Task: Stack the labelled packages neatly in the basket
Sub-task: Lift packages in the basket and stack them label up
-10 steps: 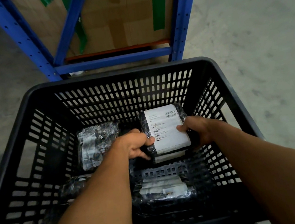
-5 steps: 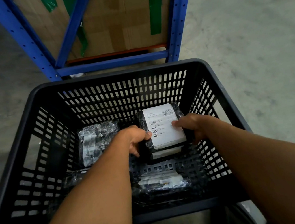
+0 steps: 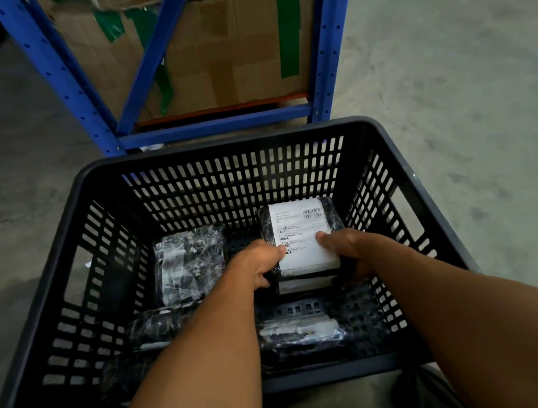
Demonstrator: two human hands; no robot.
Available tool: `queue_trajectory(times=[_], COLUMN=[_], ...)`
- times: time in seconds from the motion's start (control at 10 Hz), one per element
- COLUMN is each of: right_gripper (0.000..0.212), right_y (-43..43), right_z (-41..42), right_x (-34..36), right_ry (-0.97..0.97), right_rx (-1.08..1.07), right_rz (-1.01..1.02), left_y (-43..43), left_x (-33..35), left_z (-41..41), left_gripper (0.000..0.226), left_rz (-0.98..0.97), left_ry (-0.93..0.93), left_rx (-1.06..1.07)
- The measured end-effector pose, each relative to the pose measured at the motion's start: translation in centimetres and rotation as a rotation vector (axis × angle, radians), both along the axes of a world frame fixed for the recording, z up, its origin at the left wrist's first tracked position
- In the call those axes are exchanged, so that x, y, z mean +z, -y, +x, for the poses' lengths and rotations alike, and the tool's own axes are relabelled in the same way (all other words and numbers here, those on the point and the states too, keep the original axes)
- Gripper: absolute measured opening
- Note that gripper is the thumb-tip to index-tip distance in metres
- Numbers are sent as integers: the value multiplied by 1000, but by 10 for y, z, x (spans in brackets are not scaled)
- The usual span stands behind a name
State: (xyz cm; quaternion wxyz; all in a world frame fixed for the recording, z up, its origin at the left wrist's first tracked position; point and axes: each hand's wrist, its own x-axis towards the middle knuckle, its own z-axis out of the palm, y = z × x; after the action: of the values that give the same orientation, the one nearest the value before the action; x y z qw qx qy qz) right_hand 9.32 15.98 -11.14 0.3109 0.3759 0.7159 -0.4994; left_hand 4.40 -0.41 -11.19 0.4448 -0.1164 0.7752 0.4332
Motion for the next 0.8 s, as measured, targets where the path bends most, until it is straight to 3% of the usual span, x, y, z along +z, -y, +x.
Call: queue_trajectory(times=[0.1, 0.2, 0.3, 0.4, 0.6, 0.7, 0.8], right_gripper=[78, 82, 83, 75, 29, 22, 32], right_y=[-4, -6, 12, 36, 39, 24, -6], right_z=[5, 12, 21, 29, 32, 20, 0], right_x=[27, 41, 40, 33, 26, 39, 73], right_ry=[133, 395, 532, 512, 514, 565, 543], right_rx=[184, 316, 466, 606, 732, 724, 682], right_rz=[50, 20, -39, 1, -31, -114, -204], left_y=[13, 24, 11, -10, -7, 5, 22], left_x=[12, 14, 25, 32, 21, 41, 78], left_z=[-1, 7, 24, 38, 31, 18, -18], left_gripper=[71, 30, 26, 40, 48, 30, 14], left_rz=[-180, -365, -593, -711, -674, -565, -307], left_ry=[87, 117, 23, -110, 65, 168, 327], left_rx=[-157, -411, -833, -1057, -1043, -909, -670])
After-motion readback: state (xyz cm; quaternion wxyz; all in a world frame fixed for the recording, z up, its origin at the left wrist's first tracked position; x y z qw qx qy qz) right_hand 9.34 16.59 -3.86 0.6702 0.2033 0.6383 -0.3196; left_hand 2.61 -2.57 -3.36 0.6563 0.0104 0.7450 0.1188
